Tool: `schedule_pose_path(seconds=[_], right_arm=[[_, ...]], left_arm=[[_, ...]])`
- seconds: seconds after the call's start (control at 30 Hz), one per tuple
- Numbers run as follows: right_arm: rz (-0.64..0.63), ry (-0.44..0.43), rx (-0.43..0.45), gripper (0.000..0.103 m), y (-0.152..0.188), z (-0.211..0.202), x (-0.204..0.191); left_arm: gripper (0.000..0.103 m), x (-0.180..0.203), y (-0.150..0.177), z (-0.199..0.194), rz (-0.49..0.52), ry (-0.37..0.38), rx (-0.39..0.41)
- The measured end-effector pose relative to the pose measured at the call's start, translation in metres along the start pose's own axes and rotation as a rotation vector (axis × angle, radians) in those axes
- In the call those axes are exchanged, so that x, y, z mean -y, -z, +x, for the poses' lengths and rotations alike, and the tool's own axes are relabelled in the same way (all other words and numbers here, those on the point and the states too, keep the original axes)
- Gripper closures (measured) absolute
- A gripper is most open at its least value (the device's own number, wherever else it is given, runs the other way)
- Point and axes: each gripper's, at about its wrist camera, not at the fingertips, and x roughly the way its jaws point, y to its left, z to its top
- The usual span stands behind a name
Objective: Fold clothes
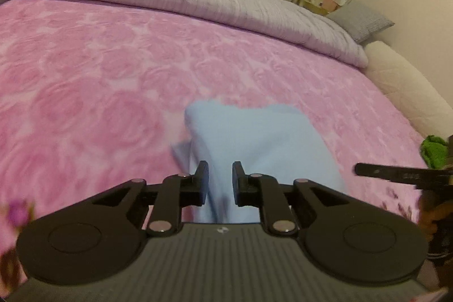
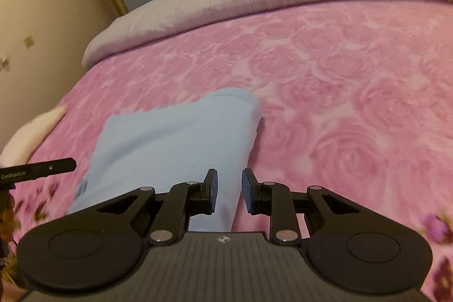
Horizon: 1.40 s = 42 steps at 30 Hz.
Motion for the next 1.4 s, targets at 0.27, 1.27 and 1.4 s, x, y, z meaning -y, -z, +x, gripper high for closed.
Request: schedule_pose_path(seconds=[0.27,1.27,1.4], right_arm=[[-0.011,0.013,-0.085,0.075,-0.007,0.062,0.005],[0.050,0.199,-0.114,0.015,0.092,-0.114,-0.090],[0.034,0.205,-0.099,0.015,0.098,-0.128,-0.094]], left_arm=[[0.093,-0.021,-0.006,0.077,0.036,-0.047,-0.107],[0.055,0.126,0.110,-0.130,0.049,-0.248,-0.117],[0.055,0.139,0.114,-0.142,0.069,-0.266,-0.104]])
